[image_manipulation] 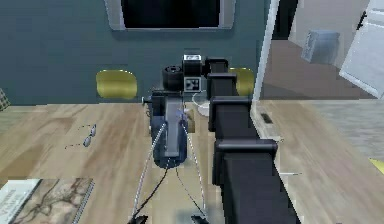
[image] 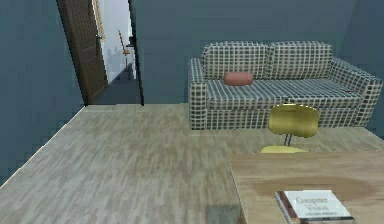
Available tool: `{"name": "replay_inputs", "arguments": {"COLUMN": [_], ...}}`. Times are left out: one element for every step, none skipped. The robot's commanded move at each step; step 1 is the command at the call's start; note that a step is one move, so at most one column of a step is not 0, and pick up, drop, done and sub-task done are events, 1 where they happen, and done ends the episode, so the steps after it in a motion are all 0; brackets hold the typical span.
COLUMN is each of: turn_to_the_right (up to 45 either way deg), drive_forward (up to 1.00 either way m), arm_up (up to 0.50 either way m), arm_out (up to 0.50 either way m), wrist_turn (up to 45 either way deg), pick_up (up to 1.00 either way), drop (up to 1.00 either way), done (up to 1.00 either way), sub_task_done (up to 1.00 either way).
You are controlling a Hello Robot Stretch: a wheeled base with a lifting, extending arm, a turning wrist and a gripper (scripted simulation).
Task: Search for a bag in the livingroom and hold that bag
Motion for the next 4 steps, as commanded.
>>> {"name": "replay_inputs", "arguments": {"turn_to_the_right": [0.0, 0.0, 0.0, 0.0], "drive_forward": [0.00, 0.00, 0.00, 0.00], "arm_up": [0.00, 0.00, 0.00, 0.00], "arm_out": [0.00, 0.00, 0.00, 0.00], "wrist_turn": [45.0, 45.0, 45.0, 42.0], "pick_up": [0.00, 0.00, 0.00, 0.00], "drop": [0.00, 0.00, 0.00, 0.00], "done": [0.00, 0.00, 0.00, 0.00], "sub_task_done": [0.00, 0.00, 0.00, 0.00]}}
